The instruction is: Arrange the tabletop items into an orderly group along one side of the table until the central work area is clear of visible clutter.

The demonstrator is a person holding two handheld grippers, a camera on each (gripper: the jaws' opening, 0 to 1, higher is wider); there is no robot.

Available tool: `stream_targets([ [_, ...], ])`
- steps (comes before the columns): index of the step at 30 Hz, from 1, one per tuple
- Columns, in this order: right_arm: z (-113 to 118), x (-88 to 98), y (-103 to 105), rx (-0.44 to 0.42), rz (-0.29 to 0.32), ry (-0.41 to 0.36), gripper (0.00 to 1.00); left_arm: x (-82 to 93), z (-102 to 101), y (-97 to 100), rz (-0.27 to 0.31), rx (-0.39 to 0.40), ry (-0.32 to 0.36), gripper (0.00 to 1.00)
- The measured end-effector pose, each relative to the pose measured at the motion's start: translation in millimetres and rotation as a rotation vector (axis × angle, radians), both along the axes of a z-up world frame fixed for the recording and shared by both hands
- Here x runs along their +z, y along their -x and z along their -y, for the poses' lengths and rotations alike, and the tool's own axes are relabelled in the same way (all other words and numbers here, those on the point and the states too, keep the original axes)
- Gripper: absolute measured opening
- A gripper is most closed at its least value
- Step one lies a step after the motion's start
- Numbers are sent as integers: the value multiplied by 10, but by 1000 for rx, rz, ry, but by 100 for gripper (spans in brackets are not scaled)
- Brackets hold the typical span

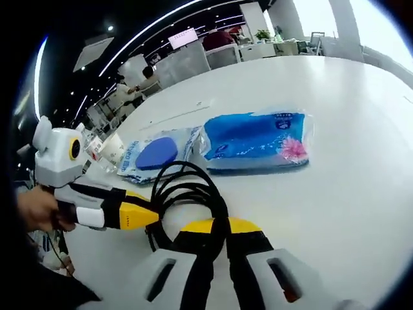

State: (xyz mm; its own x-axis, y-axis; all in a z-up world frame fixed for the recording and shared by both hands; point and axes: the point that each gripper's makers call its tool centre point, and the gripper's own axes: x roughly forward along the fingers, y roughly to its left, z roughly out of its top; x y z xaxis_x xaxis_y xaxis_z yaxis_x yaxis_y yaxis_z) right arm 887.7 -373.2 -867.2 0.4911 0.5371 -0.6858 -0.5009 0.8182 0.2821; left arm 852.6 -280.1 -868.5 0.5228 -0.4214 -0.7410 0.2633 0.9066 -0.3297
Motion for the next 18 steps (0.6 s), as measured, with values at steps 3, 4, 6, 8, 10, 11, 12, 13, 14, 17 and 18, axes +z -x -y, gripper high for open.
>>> stream_targets([
  [3,6,5,-19,16,20,8,3,9,10,-7,27,-37,-28,17],
  [4,4,13,-18,23,26,10,4,15,22,0,31,-42,-31,18],
  [6,-6,28,-19,33,41,14,8,22,32,10,39,-58,-35,19],
  [8,-8,37,-29,40,54,17,12,26,40,15,49,-66,-35,21],
  [10,-23,85,-2,50,71,19,16,47,49,29,60,-75,-37,24],
  [11,-25,95,-5,55,81,21,17,60,54,38,66,-78,-36,25],
  [12,-32,123,-2,61,92,17,19,75,60,51,70,-82,-35,25],
  [13,-37,129,-6,64,96,15,20,101,65,72,81,-88,-36,25],
  [14,-50,156,3,72,107,11,22,122,56,96,92,-98,-48,25],
  [17,-75,231,67,99,128,18,29,184,29,135,112,-92,-50,29],
  [18,-101,275,104,109,134,17,31,219,20,151,124,-89,-44,31],
])
